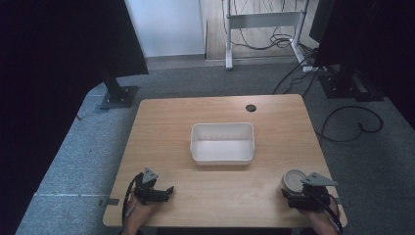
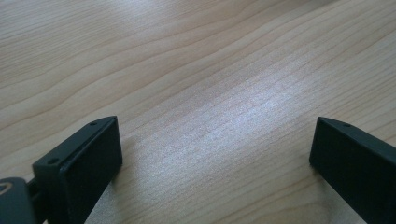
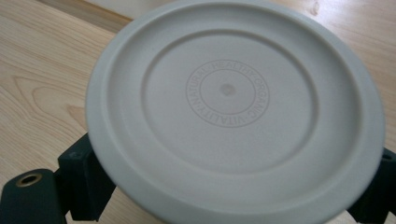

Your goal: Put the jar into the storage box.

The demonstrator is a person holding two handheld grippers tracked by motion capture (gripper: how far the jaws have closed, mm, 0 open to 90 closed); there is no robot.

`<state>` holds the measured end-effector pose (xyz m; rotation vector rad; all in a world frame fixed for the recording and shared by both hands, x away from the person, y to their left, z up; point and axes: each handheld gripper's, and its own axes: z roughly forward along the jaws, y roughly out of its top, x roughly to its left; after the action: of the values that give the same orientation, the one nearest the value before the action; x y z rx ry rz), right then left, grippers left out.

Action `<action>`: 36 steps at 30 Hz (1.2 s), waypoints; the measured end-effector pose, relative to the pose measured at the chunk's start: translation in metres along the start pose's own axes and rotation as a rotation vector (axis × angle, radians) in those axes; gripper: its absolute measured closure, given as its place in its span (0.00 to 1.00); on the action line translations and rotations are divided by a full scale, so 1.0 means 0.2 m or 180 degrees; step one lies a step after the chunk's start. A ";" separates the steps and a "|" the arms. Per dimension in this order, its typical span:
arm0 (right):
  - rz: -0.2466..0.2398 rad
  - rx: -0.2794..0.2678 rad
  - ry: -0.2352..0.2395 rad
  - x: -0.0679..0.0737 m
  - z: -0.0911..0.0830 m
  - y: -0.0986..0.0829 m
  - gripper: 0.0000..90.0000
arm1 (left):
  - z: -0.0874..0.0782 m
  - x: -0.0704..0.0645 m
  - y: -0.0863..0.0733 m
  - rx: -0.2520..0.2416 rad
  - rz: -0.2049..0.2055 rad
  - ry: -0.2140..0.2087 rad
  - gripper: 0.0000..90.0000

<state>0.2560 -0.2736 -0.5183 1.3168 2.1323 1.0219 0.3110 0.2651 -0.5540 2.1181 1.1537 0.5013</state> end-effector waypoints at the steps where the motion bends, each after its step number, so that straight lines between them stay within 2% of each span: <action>1: -0.0009 -0.0012 0.0010 0.00 0.00 0.01 0.11 | 0.00 0.00 0.00 0.0000 0.0001 0.0000 0.02; 20: -0.0050 -0.0177 0.0129 0.07 0.07 0.12 0.11 | 0.00 0.00 0.00 0.0000 0.0000 -0.0001 0.02; 36: -0.0156 -0.0215 0.0223 0.15 0.15 0.20 0.11 | 0.00 0.00 0.00 0.0000 0.0001 0.0000 0.02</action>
<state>0.2854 -0.2258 -0.5052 1.2079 2.1502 1.1251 0.3110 0.2651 -0.5540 2.1184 1.1533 0.5013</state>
